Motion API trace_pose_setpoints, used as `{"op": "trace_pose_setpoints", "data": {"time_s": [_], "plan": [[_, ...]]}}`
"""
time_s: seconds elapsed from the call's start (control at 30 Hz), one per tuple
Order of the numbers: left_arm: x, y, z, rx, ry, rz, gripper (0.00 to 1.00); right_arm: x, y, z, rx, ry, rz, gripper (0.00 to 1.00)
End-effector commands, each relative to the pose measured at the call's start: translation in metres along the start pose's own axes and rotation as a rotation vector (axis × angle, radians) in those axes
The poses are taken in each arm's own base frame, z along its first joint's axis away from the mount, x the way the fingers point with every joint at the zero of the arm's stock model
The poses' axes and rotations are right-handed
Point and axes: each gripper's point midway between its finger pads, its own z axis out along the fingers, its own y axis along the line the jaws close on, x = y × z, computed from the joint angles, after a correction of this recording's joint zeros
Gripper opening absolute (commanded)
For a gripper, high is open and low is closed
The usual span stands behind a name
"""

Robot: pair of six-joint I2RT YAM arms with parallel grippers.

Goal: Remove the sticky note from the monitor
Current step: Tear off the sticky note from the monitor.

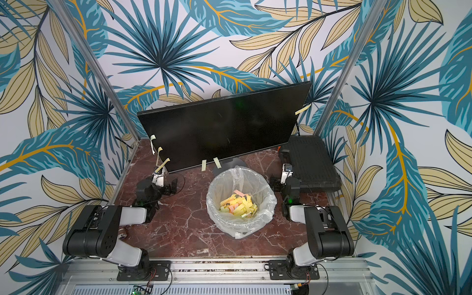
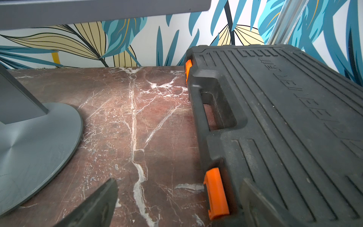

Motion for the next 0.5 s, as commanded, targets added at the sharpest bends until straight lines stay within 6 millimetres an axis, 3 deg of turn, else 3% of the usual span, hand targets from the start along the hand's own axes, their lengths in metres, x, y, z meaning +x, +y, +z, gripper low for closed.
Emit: {"op": "trace_pose_setpoints", "data": {"time_s": [0.0, 0.17, 0.3, 0.47], "plan": [[-0.014, 0.001, 0.002, -0.006, -0.032, 0.004, 1.00, 0.005, 0.001, -0.002, -0.001, -0.001, -0.010, 0.99], [-0.027, 0.007, -0.012, -0.047, -0.068, -0.010, 1.00, -0.013, -0.016, -0.012, 0.101, -0.010, 0.032, 1.00], [-0.035, 0.013, -0.024, -0.085, 0.015, -0.026, 1.00, -0.023, -0.032, -0.023, 0.188, 0.024, 0.074, 1.00], [-0.028, 0.029, -0.062, -0.202, 0.123, -0.069, 1.00, -0.036, -0.043, -0.037, 0.260, 0.066, 0.161, 0.99]]}}
